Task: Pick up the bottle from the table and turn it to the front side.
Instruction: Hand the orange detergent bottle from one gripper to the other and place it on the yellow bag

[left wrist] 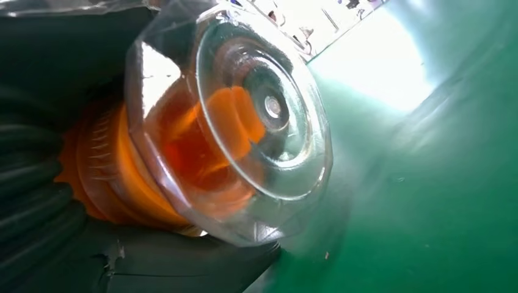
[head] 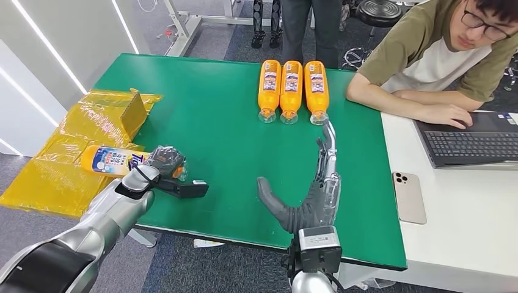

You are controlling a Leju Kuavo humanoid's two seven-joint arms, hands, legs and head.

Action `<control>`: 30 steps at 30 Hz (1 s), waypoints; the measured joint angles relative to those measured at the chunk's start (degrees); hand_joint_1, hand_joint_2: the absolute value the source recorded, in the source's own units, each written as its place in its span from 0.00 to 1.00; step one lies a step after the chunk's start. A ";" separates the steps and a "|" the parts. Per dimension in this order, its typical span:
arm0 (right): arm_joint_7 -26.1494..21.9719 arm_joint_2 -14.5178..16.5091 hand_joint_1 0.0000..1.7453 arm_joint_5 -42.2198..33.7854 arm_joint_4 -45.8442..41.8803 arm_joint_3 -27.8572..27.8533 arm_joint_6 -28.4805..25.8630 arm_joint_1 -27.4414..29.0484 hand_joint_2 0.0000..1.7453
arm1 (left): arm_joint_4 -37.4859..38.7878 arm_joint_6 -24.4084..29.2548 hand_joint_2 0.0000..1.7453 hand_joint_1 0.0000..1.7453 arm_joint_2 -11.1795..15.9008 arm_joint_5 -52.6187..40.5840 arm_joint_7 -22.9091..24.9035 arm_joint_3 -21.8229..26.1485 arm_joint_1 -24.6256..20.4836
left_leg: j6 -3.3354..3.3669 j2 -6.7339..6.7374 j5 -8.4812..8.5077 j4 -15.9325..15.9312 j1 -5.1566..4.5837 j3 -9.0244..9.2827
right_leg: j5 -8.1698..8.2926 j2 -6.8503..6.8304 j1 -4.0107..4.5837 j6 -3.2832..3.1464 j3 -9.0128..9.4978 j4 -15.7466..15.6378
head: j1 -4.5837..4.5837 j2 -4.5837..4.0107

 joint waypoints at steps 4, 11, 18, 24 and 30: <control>-0.70 0.00 0.00 -1.17 0.63 0.48 0.00 -0.74 1.00 | 0.00 2.80 1.00 1.00 0.48 1.64 -2.24 1.55 1.31 | 0.00 0.00 0.00 0.00 0.00 0.01 | 0.00 0.00 0.00 0.00 0.01 0.00 | -0.01 0.00; -2.50 -0.01 0.00 -3.84 3.42 2.18 0.00 -2.17 1.00 | -0.01 7.21 1.00 0.96 1.43 3.92 -6.02 4.65 3.79 | -0.01 0.02 0.00 -0.03 0.00 0.07 | 0.00 0.01 0.00 0.00 0.05 0.02 | -0.01 0.00; -4.53 -0.60 0.00 -6.48 6.66 3.84 0.00 -2.47 1.00 | -0.02 14.36 1.00 0.00 2.53 5.96 -7.88 7.78 7.26 | -0.04 0.07 -0.02 -0.08 -0.01 0.21 | -0.04 0.05 -0.01 -0.06 0.09 0.02 | -0.02 0.00; -4.74 -1.68 0.00 -6.94 7.51 5.03 0.00 -1.73 1.00 | -0.02 19.54 1.00 0.00 2.61 8.08 -9.86 11.22 9.32 | -0.07 0.09 -0.01 -0.11 -0.01 0.30 | -0.06 0.08 -0.01 -0.11 0.13 0.05 | -0.01 0.00; -4.79 -2.13 0.00 -6.92 7.61 5.25 0.00 -1.27 1.00 | -0.04 21.94 1.00 0.00 2.23 9.28 -12.06 14.33 10.33 | -0.10 0.09 0.01 -0.12 0.00 0.32 | -0.08 0.07 0.00 -0.13 0.15 0.08 | -0.01 0.00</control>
